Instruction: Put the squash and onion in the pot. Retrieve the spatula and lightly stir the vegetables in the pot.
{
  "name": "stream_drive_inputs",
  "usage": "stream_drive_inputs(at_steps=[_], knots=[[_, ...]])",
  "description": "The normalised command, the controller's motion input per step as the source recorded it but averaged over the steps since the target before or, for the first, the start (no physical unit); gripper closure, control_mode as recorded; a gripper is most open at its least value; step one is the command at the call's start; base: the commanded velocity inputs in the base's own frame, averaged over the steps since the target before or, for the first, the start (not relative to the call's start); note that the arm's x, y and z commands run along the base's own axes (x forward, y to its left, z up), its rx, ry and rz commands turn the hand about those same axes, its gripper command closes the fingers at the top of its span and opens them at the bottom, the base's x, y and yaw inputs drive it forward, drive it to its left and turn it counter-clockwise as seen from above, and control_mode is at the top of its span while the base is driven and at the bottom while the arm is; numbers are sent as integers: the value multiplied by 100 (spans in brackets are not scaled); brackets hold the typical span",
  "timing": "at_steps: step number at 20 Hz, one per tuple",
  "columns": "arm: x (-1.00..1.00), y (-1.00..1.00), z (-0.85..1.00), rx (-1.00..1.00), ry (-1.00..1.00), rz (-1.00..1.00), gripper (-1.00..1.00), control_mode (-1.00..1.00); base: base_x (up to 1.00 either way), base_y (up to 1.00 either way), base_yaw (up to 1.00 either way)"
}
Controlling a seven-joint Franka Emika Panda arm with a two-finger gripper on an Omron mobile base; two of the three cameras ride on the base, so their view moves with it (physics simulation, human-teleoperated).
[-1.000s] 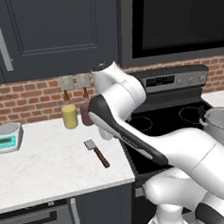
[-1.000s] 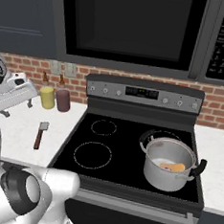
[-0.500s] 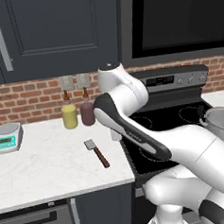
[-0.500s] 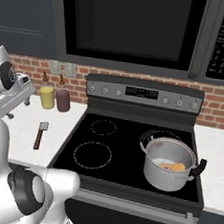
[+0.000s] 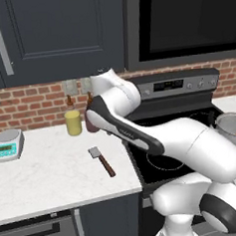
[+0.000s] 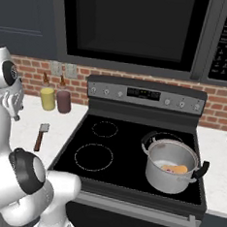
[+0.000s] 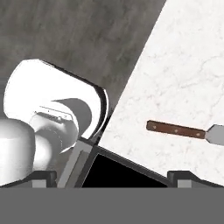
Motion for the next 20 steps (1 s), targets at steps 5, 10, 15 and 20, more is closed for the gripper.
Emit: stream_drive_inputs(at_steps=[5,10,15,20], knots=[[0,19,-28,-25,12,66,-100,-100,0,0,0],[-5,3,-41,-17,5,58,-100,-100,0,0,0],[-7,-16,-51,3,0,22,-100,-100,0,0,0],[7,-30,-45,21,0,6,-100,-100,0,0,0]])
